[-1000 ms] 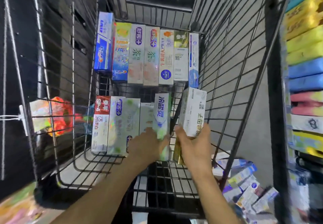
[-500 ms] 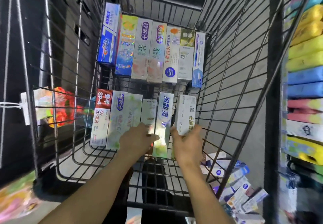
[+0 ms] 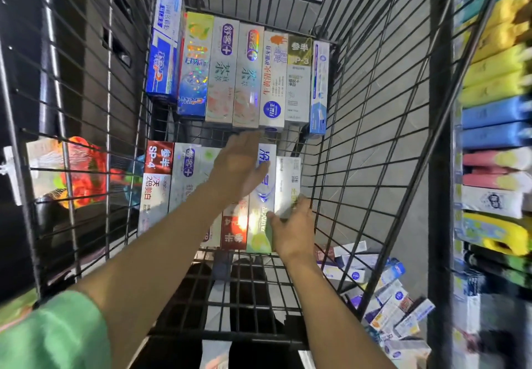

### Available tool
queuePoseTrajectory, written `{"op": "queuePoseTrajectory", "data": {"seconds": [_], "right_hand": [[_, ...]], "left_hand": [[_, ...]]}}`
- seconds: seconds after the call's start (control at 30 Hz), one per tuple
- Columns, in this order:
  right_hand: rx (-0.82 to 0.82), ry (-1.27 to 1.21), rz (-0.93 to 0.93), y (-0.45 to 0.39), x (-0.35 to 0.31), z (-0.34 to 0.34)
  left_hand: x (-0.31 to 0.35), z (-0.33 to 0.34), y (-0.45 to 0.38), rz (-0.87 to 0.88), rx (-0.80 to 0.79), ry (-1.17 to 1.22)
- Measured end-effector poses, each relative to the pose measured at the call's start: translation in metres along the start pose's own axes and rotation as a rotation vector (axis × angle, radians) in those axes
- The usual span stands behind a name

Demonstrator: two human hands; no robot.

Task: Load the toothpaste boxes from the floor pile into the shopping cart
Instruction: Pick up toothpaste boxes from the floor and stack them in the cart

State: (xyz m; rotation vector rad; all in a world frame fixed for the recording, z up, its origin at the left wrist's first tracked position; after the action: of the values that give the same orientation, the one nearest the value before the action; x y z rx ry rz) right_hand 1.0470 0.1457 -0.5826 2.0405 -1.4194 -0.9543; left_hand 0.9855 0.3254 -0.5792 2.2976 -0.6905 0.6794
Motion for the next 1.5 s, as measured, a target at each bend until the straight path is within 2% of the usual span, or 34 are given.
{"op": "queuePoseTrajectory", "data": {"seconds": [0.07, 0.2, 0.43, 0.67, 0.83, 0.97, 1.1, 1.2, 1.5], "right_hand": [[-0.027, 0.020, -0.018, 0.000, -0.001, 0.002], [-0.070, 0.056, -0.010, 0.000, 0.002, 0.002], [0.001, 0.031, -0.055, 0.005, -0.006, -0.013], [0.107, -0.163, -0.261, 0.030, -0.058, -0.054], [0.299, -0.147, -0.474, 0.062, -0.094, -0.120], [0.539, -0.047, -0.528, 0.108, -0.091, -0.192], [0.688, 0.024, -0.431, 0.157, -0.041, -0.237], [0.741, 0.052, -0.281, 0.186, 0.019, -0.243], [0.830, -0.047, 0.185, 0.294, 0.241, -0.193]], "left_hand": [[0.002, 0.010, -0.008, 0.001, -0.085, -0.059], [0.000, 0.018, -0.010, -0.008, -0.124, -0.138], [0.006, 0.010, -0.009, -0.008, -0.194, -0.021], [0.014, -0.024, 0.038, 0.120, -0.108, 0.113], [0.065, -0.064, 0.045, 0.356, -0.063, -0.006], [0.128, -0.102, 0.053, 0.507, -0.024, -0.095], [0.185, -0.116, 0.082, 0.687, -0.034, -0.154], [0.221, -0.102, 0.111, 0.845, -0.056, -0.164], [0.327, 0.059, 0.248, 1.212, -0.292, -0.212]]}}
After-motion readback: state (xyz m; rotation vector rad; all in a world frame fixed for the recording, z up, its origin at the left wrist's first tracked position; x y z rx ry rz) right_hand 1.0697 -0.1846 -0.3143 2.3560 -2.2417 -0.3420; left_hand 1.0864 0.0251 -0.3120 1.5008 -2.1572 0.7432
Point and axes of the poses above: each hand's wrist, its own y-axis away from the middle knuckle, its own z-axis out of the palm, x = y × z, the point moved 9 cm from there along -y, towards the middle knuckle, and after that the axes turned 9 degrees about y, right-handed, at the moved point
